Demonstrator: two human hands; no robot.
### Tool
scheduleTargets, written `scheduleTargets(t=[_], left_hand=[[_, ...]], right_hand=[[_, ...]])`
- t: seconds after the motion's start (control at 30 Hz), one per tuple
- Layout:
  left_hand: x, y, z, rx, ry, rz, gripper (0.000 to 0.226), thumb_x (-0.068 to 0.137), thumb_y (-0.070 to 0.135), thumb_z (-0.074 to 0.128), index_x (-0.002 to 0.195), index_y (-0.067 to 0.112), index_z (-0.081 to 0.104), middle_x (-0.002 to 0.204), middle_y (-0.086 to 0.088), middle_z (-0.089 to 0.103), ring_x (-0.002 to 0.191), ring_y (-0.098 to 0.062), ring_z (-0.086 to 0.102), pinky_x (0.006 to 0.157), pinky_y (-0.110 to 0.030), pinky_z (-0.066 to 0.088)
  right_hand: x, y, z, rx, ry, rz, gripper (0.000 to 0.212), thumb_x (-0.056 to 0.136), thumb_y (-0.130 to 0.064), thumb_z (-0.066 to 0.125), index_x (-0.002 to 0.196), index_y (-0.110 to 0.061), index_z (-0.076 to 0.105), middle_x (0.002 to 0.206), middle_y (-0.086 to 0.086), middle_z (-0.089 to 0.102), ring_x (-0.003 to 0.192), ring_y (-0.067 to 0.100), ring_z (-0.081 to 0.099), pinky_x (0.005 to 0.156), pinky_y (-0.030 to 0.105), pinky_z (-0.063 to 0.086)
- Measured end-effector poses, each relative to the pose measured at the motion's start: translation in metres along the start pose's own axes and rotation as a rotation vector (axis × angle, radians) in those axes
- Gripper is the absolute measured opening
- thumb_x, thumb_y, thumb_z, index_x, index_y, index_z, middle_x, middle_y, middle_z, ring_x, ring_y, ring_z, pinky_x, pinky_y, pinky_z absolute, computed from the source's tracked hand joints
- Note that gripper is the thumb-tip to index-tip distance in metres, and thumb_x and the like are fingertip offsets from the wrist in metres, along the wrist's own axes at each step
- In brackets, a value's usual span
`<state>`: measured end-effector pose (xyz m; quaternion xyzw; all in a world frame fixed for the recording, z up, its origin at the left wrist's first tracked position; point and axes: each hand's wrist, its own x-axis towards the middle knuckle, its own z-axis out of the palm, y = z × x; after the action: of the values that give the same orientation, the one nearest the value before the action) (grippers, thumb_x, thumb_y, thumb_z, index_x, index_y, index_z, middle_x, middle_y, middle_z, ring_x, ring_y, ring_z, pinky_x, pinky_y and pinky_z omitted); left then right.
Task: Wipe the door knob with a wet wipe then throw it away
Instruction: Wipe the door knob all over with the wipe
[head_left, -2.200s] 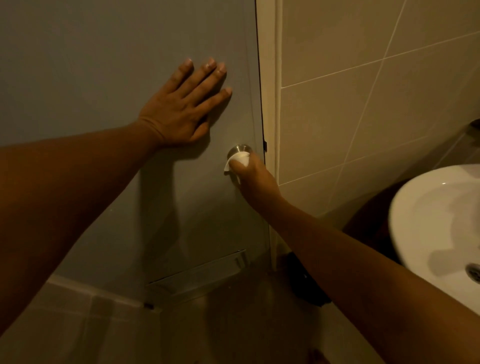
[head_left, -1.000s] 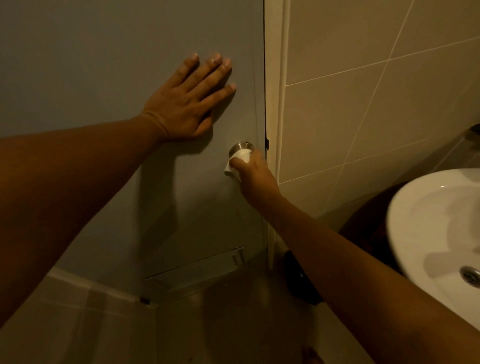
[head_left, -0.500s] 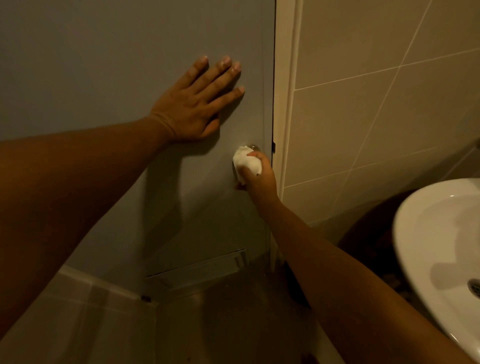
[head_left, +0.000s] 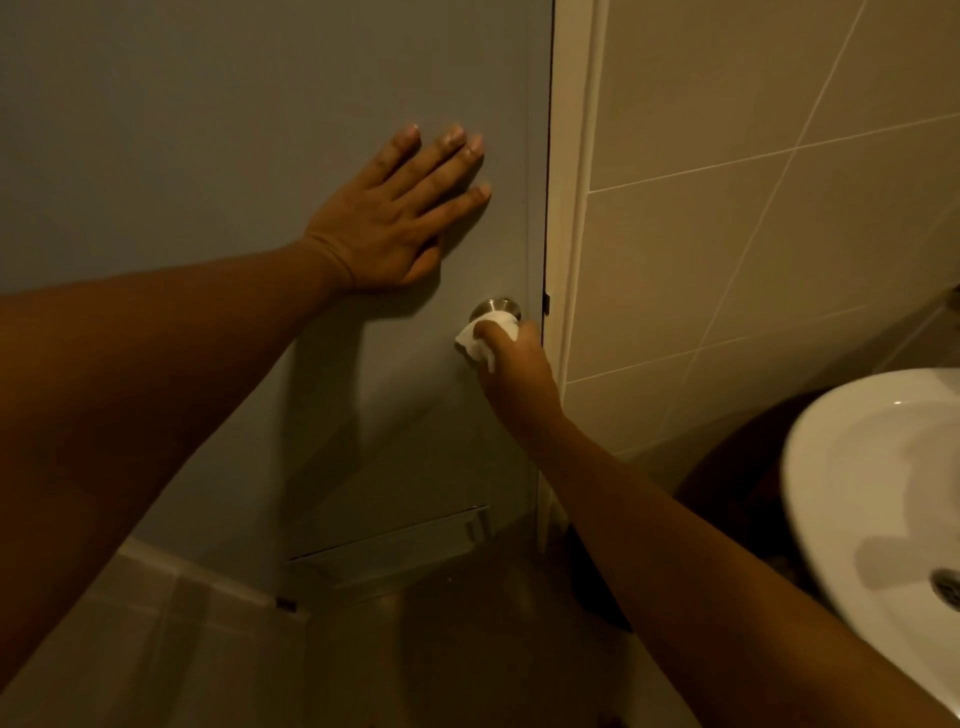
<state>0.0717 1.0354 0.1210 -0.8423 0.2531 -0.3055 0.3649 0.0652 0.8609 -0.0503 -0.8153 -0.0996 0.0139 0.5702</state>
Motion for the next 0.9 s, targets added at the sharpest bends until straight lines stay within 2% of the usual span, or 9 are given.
scheduleTargets(t=[0.1,0.2,0.33,0.43,0.53,0.63,0.7,0.77,0.9], left_hand=[[0.0,0.001,-0.001,-0.019,-0.018,-0.013,0.065,0.097,0.044,0.027,0.155,0.019,0.01,0.16,-0.014,0.002,0.147,-0.031,0.002,0.119,-0.042,-0.011],[0.0,0.005,-0.005,-0.073,-0.036,-0.056,0.063,0.097,0.042,0.028,0.154,0.02,0.013,0.161,-0.016,0.012,0.148,-0.03,0.003,0.12,-0.041,-0.011],[0.001,0.021,-0.013,-0.173,-0.035,-0.161,0.059,0.097,0.038,0.031,0.153,0.021,0.023,0.16,-0.017,0.02,0.149,-0.034,0.016,0.121,-0.046,0.003],[-0.002,0.038,-0.018,-0.33,-0.027,-0.237,0.052,0.096,0.034,0.039,0.146,0.016,0.039,0.158,-0.018,0.026,0.147,-0.034,0.021,0.12,-0.048,0.011],[-0.013,0.068,-0.018,-0.539,0.006,-0.36,0.042,0.096,0.033,0.045,0.129,0.011,0.057,0.142,-0.017,0.049,0.133,-0.033,0.043,0.11,-0.048,0.036],[-0.023,0.103,-0.016,-0.811,-0.114,-0.504,0.038,0.096,0.035,0.046,0.123,0.012,0.062,0.117,-0.01,0.06,0.108,-0.026,0.057,0.09,-0.035,0.043],[-0.026,0.125,-0.015,-0.988,-0.235,-0.63,0.039,0.097,0.037,0.046,0.125,0.015,0.06,0.113,-0.007,0.059,0.101,-0.02,0.056,0.085,-0.028,0.043],[-0.027,0.143,-0.015,-1.14,-0.297,-0.765,0.039,0.097,0.035,0.049,0.129,0.015,0.057,0.117,-0.007,0.058,0.103,-0.019,0.056,0.085,-0.025,0.042],[-0.027,0.16,-0.015,-1.3,-0.237,-0.959,0.038,0.097,0.023,0.053,0.133,0.011,0.056,0.13,-0.011,0.058,0.115,-0.023,0.059,0.098,-0.027,0.046]], right_hand=[[-0.004,0.001,-0.004,-0.255,-0.076,-0.202,0.043,0.09,-0.031,0.061,0.129,-0.03,0.043,0.134,0.007,0.045,0.116,0.019,0.05,0.097,0.04,0.053],[-0.006,0.005,-0.014,-0.33,-0.153,-0.233,0.053,0.088,-0.033,0.065,0.133,-0.036,0.037,0.144,0.01,0.034,0.127,0.029,0.044,0.103,0.047,0.048],[-0.01,0.007,-0.033,-0.014,-0.217,-0.178,0.07,0.088,-0.046,0.061,0.147,-0.038,0.024,0.147,0.005,0.034,0.126,0.02,0.044,0.101,0.039,0.046],[-0.007,0.008,-0.047,0.165,-0.18,-0.123,0.051,0.094,-0.04,0.052,0.143,-0.034,0.037,0.142,0.003,0.045,0.124,0.02,0.051,0.099,0.039,0.05],[-0.003,0.007,-0.056,0.183,-0.103,-0.076,0.036,0.099,-0.026,0.048,0.134,-0.02,0.053,0.13,0.002,0.054,0.117,0.021,0.056,0.094,0.032,0.051],[0.0,0.014,-0.061,0.021,-0.055,-0.147,0.031,0.095,-0.024,0.056,0.125,-0.016,0.061,0.121,0.001,0.059,0.111,0.02,0.056,0.096,0.039,0.052],[0.0,0.017,-0.065,-0.05,-0.07,-0.176,0.034,0.092,-0.025,0.061,0.124,-0.015,0.061,0.12,0.002,0.06,0.109,0.016,0.056,0.09,0.028,0.052],[0.0,0.017,-0.069,-0.078,-0.12,-0.211,0.041,0.089,-0.023,0.066,0.128,-0.012,0.059,0.12,0.003,0.061,0.103,0.012,0.057,0.08,0.011,0.045],[0.003,0.017,-0.071,-0.11,-0.151,-0.271,0.042,0.088,-0.023,0.068,0.127,-0.011,0.059,0.118,0.007,0.064,0.096,0.013,0.061,0.08,0.012,0.046]])
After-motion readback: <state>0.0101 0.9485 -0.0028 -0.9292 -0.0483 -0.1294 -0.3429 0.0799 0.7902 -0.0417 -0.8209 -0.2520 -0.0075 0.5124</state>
